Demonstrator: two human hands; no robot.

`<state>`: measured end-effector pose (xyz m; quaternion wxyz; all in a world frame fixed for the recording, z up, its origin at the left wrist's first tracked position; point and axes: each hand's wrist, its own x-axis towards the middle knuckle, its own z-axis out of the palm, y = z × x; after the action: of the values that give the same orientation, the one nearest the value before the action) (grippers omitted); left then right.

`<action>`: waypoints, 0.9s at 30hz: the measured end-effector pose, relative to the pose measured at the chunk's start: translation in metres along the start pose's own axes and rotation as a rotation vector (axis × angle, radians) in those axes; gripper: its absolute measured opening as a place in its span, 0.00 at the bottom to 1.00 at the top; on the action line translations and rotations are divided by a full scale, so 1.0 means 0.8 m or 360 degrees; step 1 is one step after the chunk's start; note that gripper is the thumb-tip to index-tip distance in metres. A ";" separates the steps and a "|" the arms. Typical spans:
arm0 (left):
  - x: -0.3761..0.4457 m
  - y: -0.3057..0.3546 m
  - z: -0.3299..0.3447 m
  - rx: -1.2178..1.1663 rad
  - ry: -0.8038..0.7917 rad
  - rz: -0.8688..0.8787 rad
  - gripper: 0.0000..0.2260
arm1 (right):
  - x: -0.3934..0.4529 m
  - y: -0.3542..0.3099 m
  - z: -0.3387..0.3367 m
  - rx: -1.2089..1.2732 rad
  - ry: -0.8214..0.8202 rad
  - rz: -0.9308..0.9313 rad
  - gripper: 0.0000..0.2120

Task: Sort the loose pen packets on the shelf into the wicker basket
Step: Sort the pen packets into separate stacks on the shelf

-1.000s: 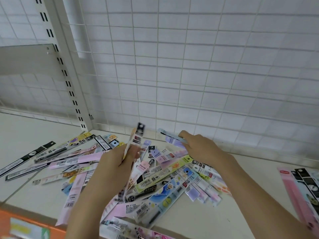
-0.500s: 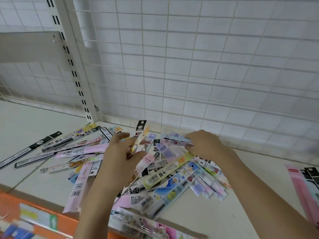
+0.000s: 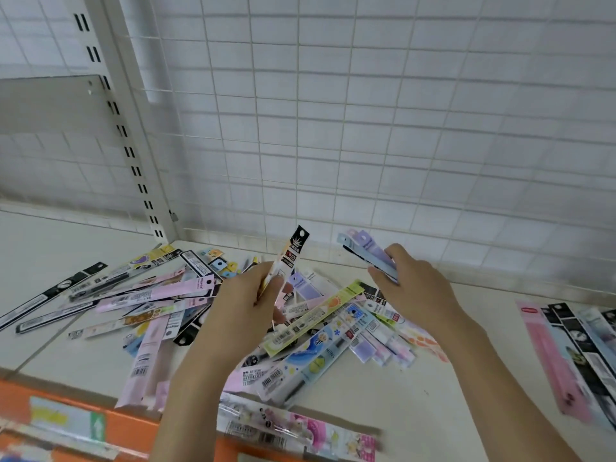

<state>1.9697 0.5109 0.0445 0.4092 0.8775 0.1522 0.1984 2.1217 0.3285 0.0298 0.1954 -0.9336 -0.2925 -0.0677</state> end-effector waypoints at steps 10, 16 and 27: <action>0.008 0.003 0.017 -0.0086 -0.0101 -0.0001 0.06 | -0.039 0.026 -0.013 0.0221 0.0079 0.0222 0.09; 0.017 0.013 0.028 0.0130 -0.0094 0.0023 0.18 | -0.059 0.026 -0.012 0.0397 0.0423 0.0202 0.07; 0.017 0.048 0.047 -0.0490 0.0250 0.0065 0.18 | -0.089 0.049 -0.030 0.0795 0.0967 0.0447 0.18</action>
<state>2.0037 0.4682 0.0551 0.5214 0.7892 0.1336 0.2956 2.0854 0.2521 0.0214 0.5007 -0.8259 -0.0988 -0.2398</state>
